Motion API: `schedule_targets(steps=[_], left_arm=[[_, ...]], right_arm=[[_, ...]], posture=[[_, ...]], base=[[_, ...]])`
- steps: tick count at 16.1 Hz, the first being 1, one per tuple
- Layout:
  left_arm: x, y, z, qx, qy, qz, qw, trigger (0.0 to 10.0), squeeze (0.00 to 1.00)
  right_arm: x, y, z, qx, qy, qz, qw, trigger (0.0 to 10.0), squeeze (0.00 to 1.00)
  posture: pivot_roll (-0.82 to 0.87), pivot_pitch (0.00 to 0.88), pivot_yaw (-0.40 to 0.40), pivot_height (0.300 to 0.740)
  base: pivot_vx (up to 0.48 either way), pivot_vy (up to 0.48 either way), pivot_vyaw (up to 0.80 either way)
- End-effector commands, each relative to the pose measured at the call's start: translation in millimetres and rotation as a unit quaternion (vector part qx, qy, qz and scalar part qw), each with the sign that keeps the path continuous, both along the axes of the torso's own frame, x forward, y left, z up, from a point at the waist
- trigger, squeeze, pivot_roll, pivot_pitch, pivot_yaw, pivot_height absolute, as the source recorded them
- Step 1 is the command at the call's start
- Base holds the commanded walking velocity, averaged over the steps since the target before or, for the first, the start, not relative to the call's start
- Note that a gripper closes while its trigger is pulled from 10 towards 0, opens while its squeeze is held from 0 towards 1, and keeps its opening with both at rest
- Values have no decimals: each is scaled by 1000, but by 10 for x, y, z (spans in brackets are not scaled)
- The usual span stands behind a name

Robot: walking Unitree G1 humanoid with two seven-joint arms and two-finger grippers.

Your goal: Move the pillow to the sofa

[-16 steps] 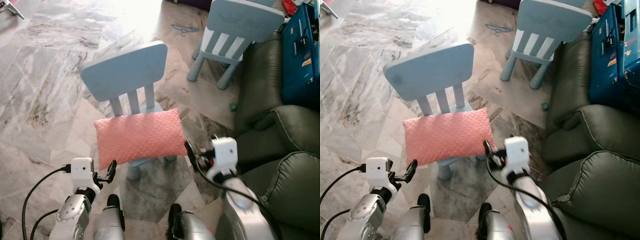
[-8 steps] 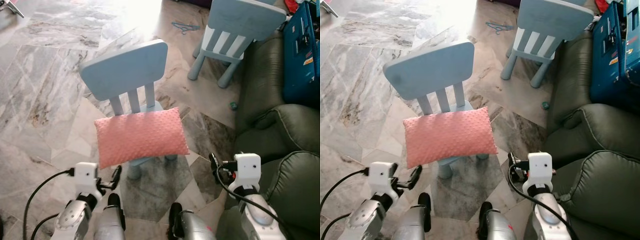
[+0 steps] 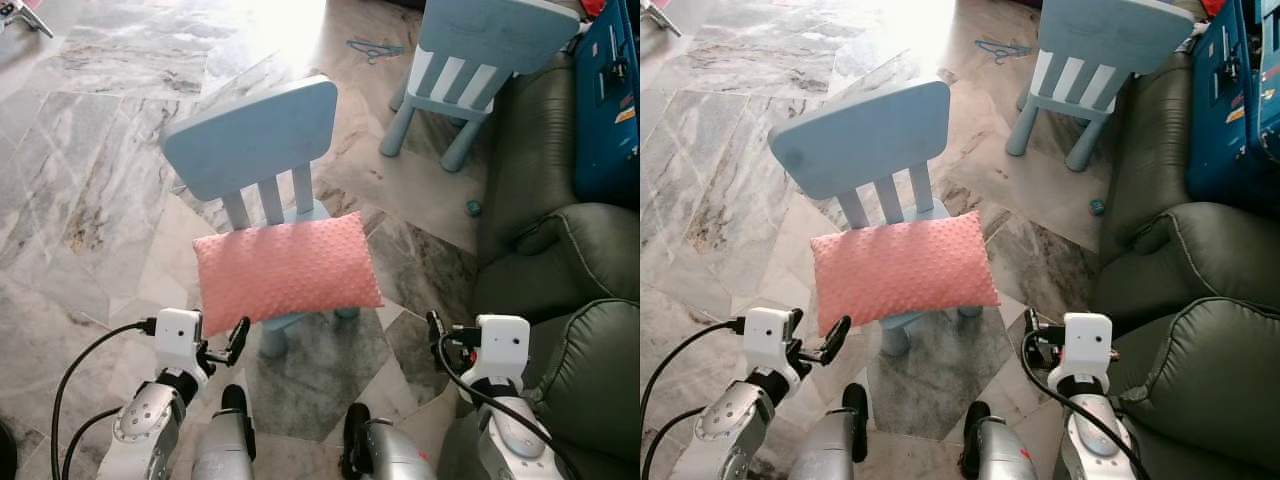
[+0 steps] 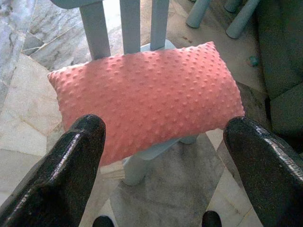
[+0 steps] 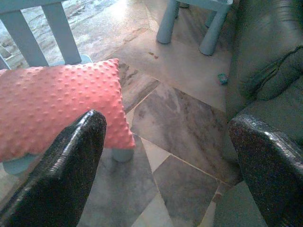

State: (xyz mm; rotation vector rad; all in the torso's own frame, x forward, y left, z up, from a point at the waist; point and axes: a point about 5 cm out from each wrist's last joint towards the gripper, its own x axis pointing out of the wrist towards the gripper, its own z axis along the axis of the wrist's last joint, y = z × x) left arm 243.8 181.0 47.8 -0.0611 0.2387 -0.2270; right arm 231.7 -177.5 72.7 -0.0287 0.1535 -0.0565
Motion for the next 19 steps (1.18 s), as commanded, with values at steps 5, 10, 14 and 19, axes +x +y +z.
schedule_targets(steps=[5,10,14,19], left_arm=[[-66,19,-97,3,22,0,1000,10000,0],[-80,9,-108,2,24,2,1000,10000,0],[-83,12,-116,0,25,6,1000,10000,0],[-77,12,-116,0,25,7,1000,10000,0]], right_arm=[[-42,-28,-60,3,12,-6,1000,10000,0],[-52,-30,-57,1,13,0,1000,10000,0],[-49,-29,-55,-1,13,4,1000,10000,0],[-36,-22,-53,0,14,8,1000,10000,0]], posture=[[-31,360,-31,740],[-37,366,-37,740],[-38,368,-42,707],[-40,368,-41,639]], base=[[0,0,0],[0,0,0],[0,0,0],[0,0,0]])
